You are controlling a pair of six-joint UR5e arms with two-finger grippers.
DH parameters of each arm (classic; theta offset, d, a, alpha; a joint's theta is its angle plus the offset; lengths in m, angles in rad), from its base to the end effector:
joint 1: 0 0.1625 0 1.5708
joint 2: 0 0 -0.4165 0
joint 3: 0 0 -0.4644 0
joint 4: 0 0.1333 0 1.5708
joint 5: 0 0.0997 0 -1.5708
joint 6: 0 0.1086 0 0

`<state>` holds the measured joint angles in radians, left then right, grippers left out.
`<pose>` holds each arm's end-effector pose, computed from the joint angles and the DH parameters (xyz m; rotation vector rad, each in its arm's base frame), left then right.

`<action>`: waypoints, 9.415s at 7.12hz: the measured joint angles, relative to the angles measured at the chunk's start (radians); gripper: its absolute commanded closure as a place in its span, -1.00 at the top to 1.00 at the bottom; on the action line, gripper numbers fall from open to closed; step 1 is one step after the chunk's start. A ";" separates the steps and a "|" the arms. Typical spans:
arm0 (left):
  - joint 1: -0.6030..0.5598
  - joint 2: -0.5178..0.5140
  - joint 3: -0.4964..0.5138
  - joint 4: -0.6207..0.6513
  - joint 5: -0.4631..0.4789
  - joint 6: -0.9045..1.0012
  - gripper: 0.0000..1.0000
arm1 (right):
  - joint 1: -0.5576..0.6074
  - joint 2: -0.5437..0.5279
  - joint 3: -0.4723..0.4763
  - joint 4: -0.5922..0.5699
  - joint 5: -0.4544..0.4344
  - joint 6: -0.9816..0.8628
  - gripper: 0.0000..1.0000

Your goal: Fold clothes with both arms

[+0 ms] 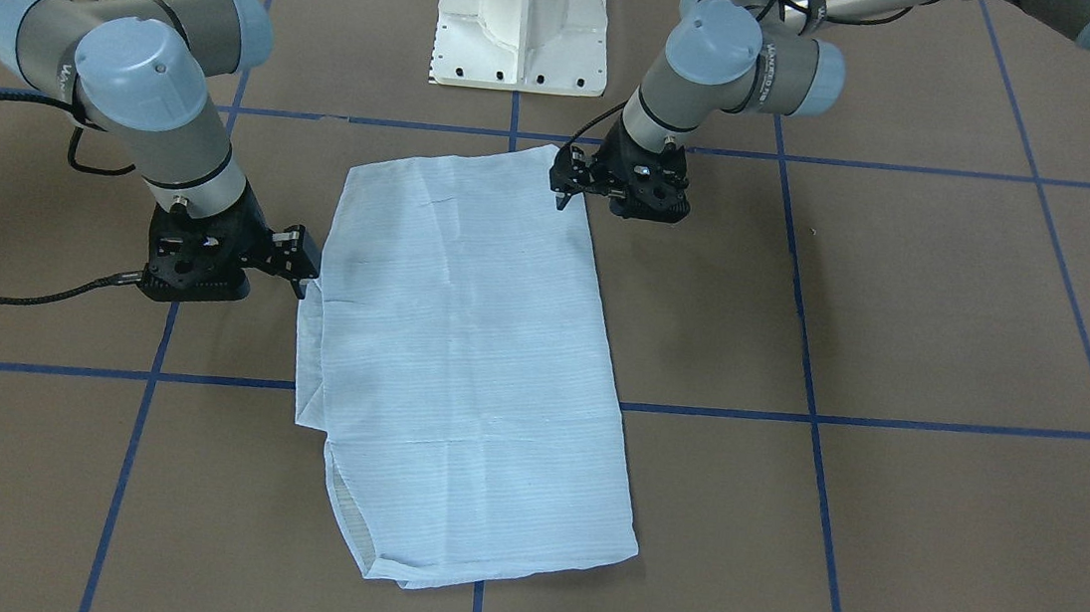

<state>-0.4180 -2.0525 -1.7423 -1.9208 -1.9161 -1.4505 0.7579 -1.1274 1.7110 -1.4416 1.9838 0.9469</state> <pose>0.6019 -0.3730 0.2202 -0.0403 1.0401 -0.0972 -0.4516 -0.5509 0.2929 0.1429 -0.7925 -0.0205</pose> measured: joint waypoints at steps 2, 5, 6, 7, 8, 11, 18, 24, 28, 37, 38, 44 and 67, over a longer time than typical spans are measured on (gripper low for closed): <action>0.053 -0.002 -0.002 0.013 0.043 -0.032 0.17 | -0.006 0.001 0.001 0.001 -0.001 0.005 1.00; 0.084 -0.007 -0.005 0.014 0.052 -0.042 -0.22 | -0.010 0.001 0.001 0.001 -0.003 0.006 1.00; 0.087 -0.008 -0.008 0.014 0.051 -0.042 -0.23 | -0.011 0.001 0.000 0.001 -0.003 0.006 1.00; 0.088 -0.010 -0.012 0.014 0.051 -0.042 -0.23 | -0.012 0.001 0.000 0.001 -0.003 0.006 1.00; 0.091 -0.010 -0.013 0.014 0.051 -0.042 -0.23 | -0.013 0.001 -0.001 0.001 -0.003 0.006 1.00; 0.100 -0.006 -0.014 0.015 0.051 -0.042 -0.21 | -0.017 0.001 -0.002 0.001 -0.003 0.006 1.00; 0.116 -0.007 -0.016 0.016 0.052 -0.053 -1.00 | -0.028 -0.003 0.005 0.001 -0.004 0.047 1.00; 0.116 0.001 -0.047 0.017 0.054 -0.058 -1.00 | -0.413 -0.136 0.272 -0.006 -0.292 0.968 0.94; 0.116 0.001 -0.057 0.017 0.054 -0.059 -1.00 | -0.549 -0.129 0.255 -0.029 -0.428 1.220 0.78; 0.116 0.000 -0.060 0.016 0.053 -0.058 -1.00 | -0.555 -0.057 0.179 -0.045 -0.482 1.296 -0.40; 0.116 0.001 -0.062 0.016 0.053 -0.057 -1.00 | -0.554 -0.053 0.179 -0.045 -0.482 1.296 -0.91; 0.111 0.006 -0.111 0.032 0.046 -0.047 -1.00 | -0.540 -0.035 0.214 -0.041 -0.483 1.374 -1.00; -0.287 -0.324 0.432 0.035 0.084 0.280 -1.00 | -0.159 0.468 -0.473 0.114 -0.425 0.846 -0.65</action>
<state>-0.7048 -2.3764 -1.3099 -1.8856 -1.8317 -1.1708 0.5992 -0.6593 1.2377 -1.3278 1.5590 1.7928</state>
